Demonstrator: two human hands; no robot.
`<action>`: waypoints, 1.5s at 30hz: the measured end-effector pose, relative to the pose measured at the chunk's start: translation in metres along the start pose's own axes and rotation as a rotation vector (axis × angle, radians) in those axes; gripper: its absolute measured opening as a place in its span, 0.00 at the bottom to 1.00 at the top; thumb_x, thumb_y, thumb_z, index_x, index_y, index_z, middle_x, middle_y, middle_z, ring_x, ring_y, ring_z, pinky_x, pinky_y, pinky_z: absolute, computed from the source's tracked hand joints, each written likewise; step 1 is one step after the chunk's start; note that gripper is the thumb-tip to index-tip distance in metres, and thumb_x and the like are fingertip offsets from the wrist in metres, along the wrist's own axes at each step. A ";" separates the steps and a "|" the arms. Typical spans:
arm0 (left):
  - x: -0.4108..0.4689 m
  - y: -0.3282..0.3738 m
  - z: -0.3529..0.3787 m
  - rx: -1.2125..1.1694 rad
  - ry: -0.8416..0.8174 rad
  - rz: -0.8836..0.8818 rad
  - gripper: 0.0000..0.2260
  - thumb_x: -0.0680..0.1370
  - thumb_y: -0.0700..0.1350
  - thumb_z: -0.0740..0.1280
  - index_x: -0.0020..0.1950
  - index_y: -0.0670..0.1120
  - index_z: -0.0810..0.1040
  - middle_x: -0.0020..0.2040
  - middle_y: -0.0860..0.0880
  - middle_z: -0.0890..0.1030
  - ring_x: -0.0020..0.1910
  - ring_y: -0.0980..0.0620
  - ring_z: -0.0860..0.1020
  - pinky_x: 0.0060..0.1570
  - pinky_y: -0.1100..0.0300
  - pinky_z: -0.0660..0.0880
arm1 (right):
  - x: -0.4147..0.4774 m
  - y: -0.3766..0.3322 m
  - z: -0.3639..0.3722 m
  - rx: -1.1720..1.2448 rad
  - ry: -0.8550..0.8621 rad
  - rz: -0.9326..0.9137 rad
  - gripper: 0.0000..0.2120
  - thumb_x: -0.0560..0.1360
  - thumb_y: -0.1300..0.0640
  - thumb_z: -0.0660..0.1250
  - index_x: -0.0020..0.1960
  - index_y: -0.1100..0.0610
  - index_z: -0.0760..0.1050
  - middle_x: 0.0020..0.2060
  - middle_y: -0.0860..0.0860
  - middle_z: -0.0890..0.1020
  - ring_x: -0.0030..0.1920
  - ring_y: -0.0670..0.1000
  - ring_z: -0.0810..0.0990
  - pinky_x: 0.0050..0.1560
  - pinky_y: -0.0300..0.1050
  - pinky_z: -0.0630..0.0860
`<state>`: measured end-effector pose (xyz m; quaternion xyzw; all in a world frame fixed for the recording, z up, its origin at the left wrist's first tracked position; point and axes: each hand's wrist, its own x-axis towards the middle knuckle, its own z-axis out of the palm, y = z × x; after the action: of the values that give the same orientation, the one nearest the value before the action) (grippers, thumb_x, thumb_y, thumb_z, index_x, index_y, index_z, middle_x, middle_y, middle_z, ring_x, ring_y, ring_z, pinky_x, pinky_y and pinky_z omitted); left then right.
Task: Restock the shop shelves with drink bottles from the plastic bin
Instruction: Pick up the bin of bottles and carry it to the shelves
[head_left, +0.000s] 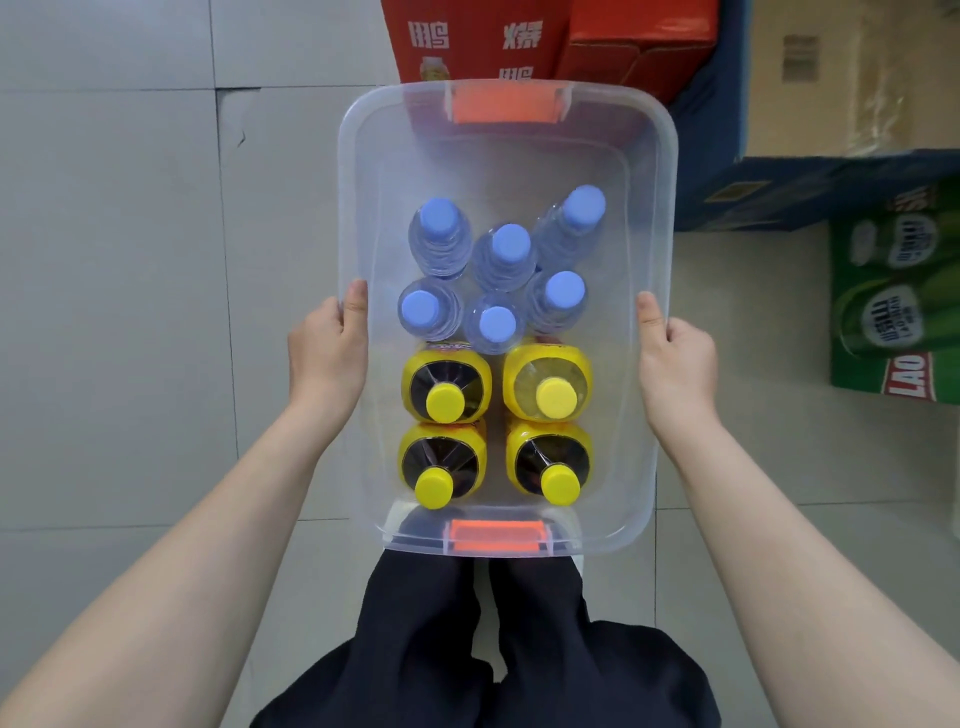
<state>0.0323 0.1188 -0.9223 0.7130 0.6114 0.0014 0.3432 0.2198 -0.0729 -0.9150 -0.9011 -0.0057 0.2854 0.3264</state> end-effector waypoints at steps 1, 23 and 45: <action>-0.002 0.000 -0.005 0.003 0.014 -0.002 0.23 0.82 0.54 0.52 0.30 0.44 0.56 0.29 0.48 0.62 0.36 0.45 0.61 0.35 0.54 0.53 | -0.003 -0.005 -0.002 -0.016 -0.002 -0.010 0.25 0.78 0.43 0.59 0.31 0.54 0.53 0.27 0.50 0.57 0.29 0.49 0.55 0.23 0.40 0.54; -0.209 0.069 -0.353 -0.054 0.267 -0.186 0.24 0.81 0.55 0.52 0.30 0.43 0.60 0.28 0.44 0.66 0.36 0.42 0.66 0.36 0.53 0.58 | -0.247 -0.267 -0.159 -0.212 -0.250 -0.332 0.27 0.78 0.42 0.59 0.28 0.57 0.56 0.25 0.51 0.62 0.27 0.50 0.61 0.32 0.50 0.55; -0.463 -0.037 -0.633 -0.245 0.630 -0.587 0.28 0.82 0.54 0.50 0.43 0.30 0.76 0.48 0.30 0.78 0.50 0.35 0.76 0.47 0.51 0.69 | -0.576 -0.470 -0.143 -0.382 -0.708 -0.781 0.27 0.76 0.42 0.64 0.28 0.60 0.65 0.26 0.55 0.68 0.27 0.54 0.65 0.33 0.46 0.64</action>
<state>-0.3838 0.0236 -0.2633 0.4282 0.8579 0.1936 0.2080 -0.1056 0.1005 -0.2537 -0.7242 -0.5000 0.4225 0.2171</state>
